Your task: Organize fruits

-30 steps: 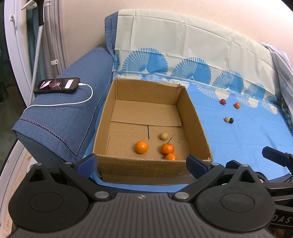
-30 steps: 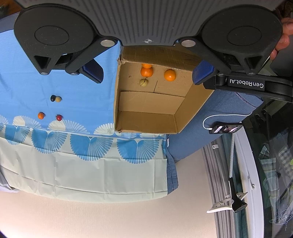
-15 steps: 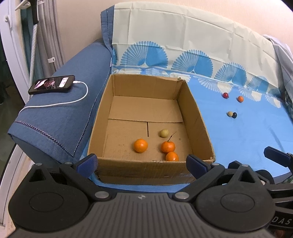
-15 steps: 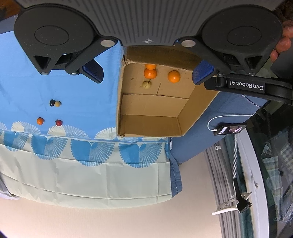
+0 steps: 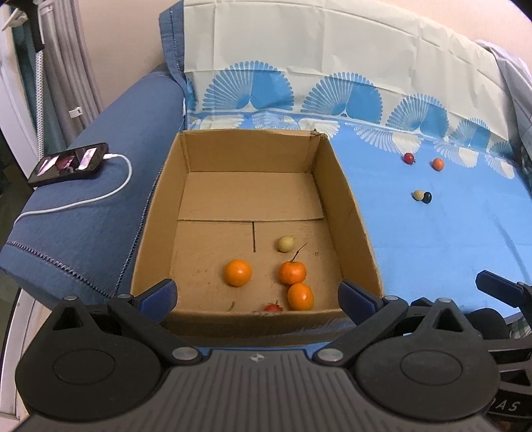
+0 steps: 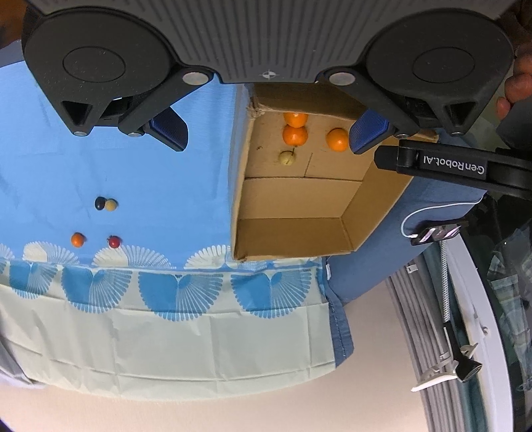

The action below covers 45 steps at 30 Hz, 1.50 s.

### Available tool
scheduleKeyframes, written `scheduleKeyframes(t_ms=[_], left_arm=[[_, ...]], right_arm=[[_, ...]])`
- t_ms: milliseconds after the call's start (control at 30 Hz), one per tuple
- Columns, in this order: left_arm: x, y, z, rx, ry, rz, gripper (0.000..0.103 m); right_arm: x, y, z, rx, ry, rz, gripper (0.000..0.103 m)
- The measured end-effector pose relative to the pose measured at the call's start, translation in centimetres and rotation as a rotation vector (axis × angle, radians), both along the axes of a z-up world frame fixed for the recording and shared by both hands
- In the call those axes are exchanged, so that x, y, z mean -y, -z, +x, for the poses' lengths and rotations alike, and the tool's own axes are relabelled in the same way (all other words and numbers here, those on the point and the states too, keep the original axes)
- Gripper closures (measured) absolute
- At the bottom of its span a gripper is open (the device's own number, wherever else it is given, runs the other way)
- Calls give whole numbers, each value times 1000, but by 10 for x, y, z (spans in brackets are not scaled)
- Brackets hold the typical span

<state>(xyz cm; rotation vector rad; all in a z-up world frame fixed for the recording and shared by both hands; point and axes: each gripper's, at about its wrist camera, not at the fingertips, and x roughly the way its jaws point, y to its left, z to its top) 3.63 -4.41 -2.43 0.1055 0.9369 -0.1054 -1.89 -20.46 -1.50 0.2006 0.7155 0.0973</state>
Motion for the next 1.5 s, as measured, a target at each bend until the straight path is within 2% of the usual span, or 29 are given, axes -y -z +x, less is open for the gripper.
scheduleKeyframes(t_ms=[233,467,633,767,867,1100,1200,1267,1300,1433,1467,1500], left_arm=[[33,2,25,-26,46,2,0],[86,5,59,-44,119,-22,0],[129,18,95,-82,156,-26,0],[159,26,125,-98,165,-22,0],[177,32,149,-121,160,-33,0],[200,47,190,-135,136,-9,0],[206,58,205,-152,129,11,0],[209,64,212,-162,127,21,0],[210,68,216,-166,125,25,0],[215,78,226,-178,123,35,0],[216,80,228,-180,125,35,0],[219,82,229,-181,128,37,0]], right_arm=[[40,8,15,-9,89,23,1],[107,23,35,-8,270,-12,1],[160,51,56,-32,405,-39,1],[198,83,84,-43,478,-106,1],[223,116,115,-71,488,-185,1],[268,196,200,-184,448,-231,1],[274,221,227,-195,423,-238,1],[274,232,240,-201,417,-234,1],[274,234,244,-167,431,-233,1],[270,235,257,-131,442,-270,1],[270,235,257,-122,442,-271,6],[269,233,254,-97,437,-274,19]])
